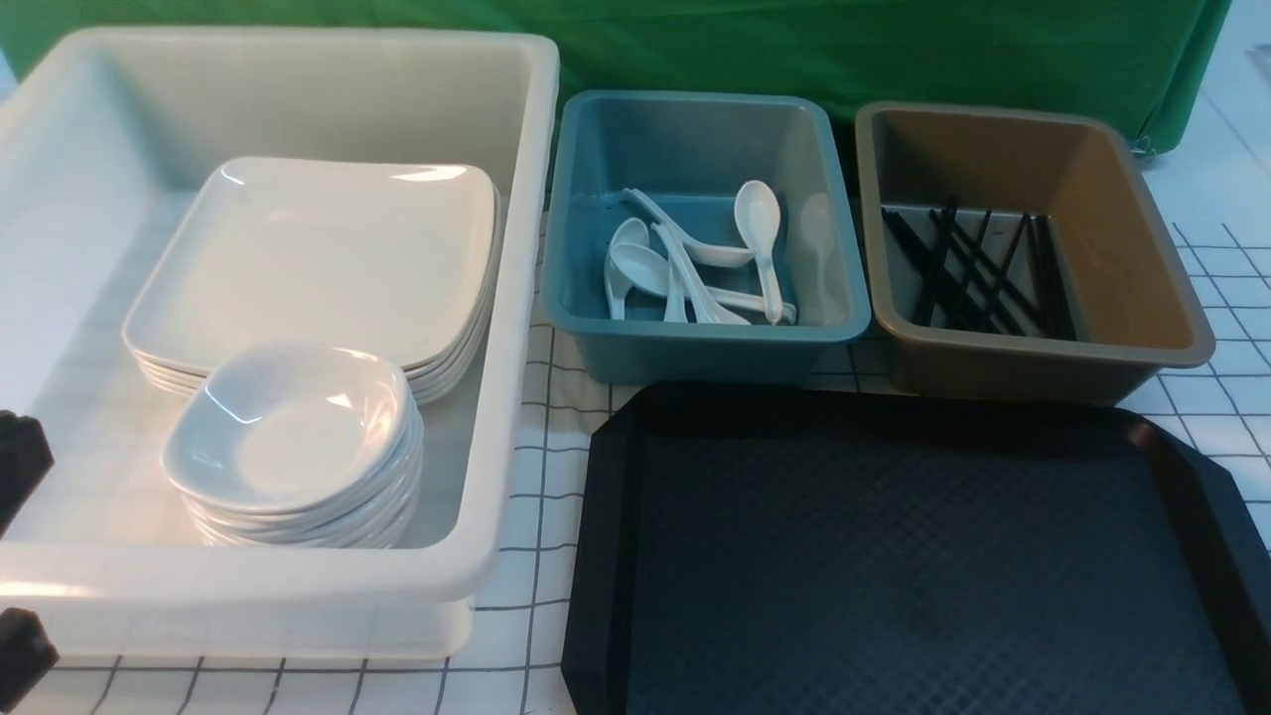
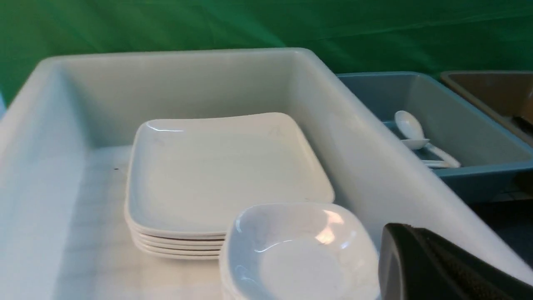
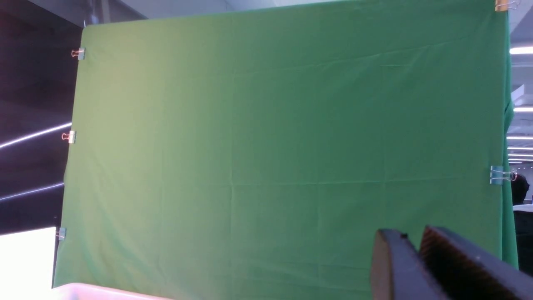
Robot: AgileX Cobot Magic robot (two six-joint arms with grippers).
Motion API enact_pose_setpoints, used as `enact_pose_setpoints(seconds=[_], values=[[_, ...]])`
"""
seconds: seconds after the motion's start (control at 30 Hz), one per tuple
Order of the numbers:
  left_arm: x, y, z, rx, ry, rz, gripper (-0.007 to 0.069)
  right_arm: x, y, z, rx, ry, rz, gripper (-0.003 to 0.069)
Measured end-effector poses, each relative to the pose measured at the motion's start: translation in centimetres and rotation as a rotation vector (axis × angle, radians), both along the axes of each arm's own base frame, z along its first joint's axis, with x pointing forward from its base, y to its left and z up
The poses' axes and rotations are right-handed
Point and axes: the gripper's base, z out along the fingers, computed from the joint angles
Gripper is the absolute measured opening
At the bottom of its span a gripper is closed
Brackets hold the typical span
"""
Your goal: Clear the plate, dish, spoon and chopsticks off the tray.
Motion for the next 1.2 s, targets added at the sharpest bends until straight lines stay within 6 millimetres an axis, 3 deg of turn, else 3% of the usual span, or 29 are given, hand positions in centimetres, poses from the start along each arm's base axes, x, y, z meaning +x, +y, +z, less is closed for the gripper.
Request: enact_pose_setpoints(seconds=[0.27, 0.4, 0.47, 1.2], values=[[-0.7, 1.1, -4.6, 0.038, -0.048, 0.124, -0.0002, 0.0, 0.0, 0.0, 0.0, 0.0, 0.0, 0.0124], [-1.6, 1.3, -8.8, 0.049, -0.044, 0.14, -0.0001, 0.0, 0.0, 0.0, -0.001, 0.0, -0.001, 0.0125], [-1.8, 1.3, -9.8, 0.052, -0.038, 0.143, -0.0001, 0.0, 0.0, 0.0, -0.001, 0.0, -0.001, 0.0129], [-2.5, 1.5, -10.1, 0.076, -0.042, 0.182, 0.0001, 0.0, 0.0, 0.0, -0.002, -0.001, -0.002, 0.0171]])
